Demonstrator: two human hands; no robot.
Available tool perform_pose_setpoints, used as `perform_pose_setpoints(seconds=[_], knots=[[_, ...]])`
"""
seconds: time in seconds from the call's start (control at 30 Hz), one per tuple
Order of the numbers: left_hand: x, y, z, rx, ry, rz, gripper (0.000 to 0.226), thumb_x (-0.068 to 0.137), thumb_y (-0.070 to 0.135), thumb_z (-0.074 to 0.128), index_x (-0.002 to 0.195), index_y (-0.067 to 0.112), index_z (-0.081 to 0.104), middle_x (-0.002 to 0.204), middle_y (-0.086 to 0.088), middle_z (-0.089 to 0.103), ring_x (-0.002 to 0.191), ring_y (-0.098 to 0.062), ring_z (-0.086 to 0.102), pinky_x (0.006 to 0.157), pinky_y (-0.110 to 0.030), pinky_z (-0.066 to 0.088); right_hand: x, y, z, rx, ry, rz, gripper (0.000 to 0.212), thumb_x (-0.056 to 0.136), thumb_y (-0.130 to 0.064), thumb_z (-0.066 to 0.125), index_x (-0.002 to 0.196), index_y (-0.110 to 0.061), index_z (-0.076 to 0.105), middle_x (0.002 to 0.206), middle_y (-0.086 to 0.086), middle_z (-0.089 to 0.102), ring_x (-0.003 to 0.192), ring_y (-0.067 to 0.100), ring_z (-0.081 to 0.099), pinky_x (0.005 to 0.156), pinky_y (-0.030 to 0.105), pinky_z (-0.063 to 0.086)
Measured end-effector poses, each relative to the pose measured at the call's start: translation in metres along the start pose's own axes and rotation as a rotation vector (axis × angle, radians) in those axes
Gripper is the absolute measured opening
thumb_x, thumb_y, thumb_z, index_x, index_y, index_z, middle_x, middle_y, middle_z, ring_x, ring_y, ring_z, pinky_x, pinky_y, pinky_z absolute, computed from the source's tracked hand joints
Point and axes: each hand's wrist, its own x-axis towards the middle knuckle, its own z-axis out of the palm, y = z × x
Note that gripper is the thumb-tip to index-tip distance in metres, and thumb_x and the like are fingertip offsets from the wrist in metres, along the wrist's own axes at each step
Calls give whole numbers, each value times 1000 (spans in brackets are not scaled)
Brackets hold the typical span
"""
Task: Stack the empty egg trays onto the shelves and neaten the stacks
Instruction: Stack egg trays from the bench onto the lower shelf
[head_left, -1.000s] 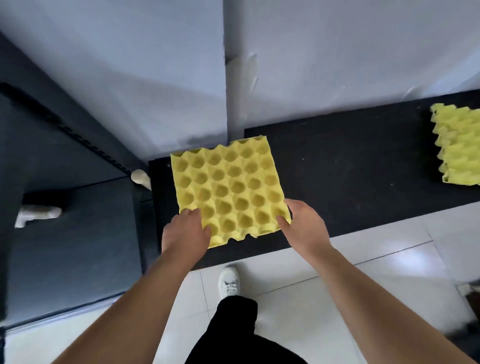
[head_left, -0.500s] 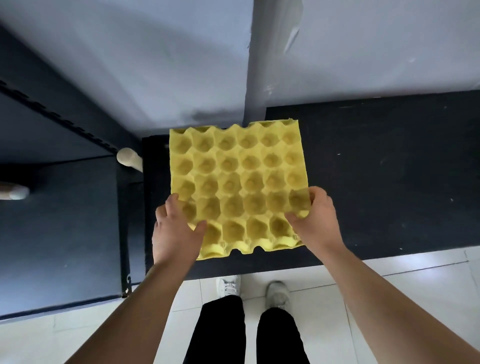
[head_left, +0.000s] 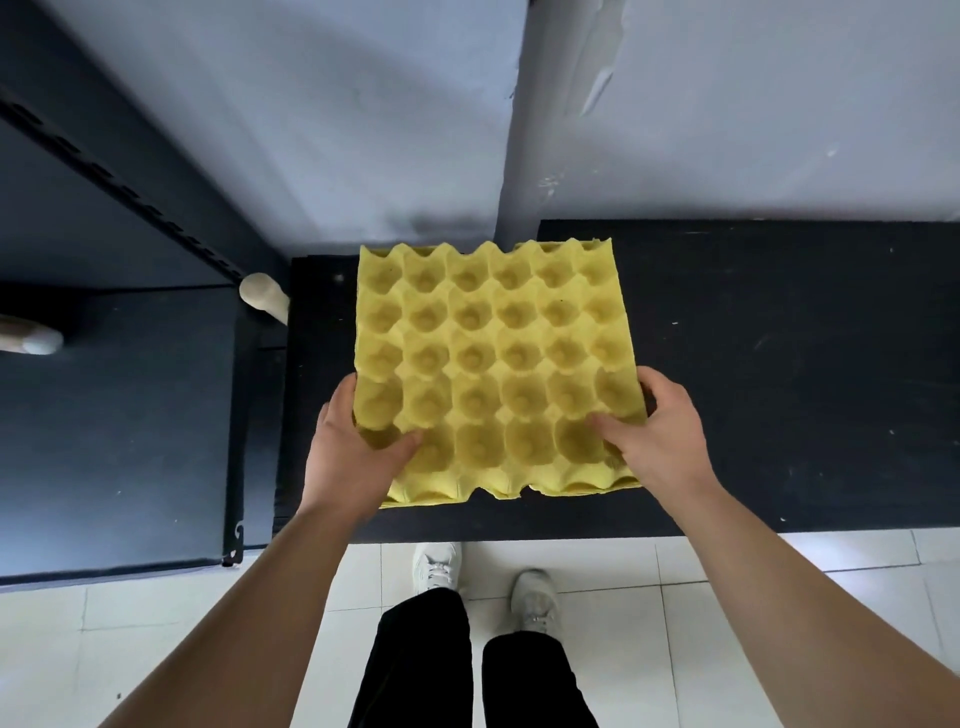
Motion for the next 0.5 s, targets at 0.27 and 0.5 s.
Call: perform_pose_setpoints(seconds=[0.27,0.5], knots=[[-11,6,5,-7,68,119,83,75,31,78,144,34,31,137,9,43,117,-11,49,97,-35,45,-12,5,-5,-22,54,-56,30,79,-23,73,103,-29,56,112,-3,49,85,-3,51,72,19,42],[-28,21,5,-13,137,165,89,78,32,77,149,30,23,143,7,39,127,-13,43,103,-35,40,-27,-6,-23,11,98,-111,32,80,-24,72,106,-31,55,114,-6,47,88,-3,52,77,21,41]])
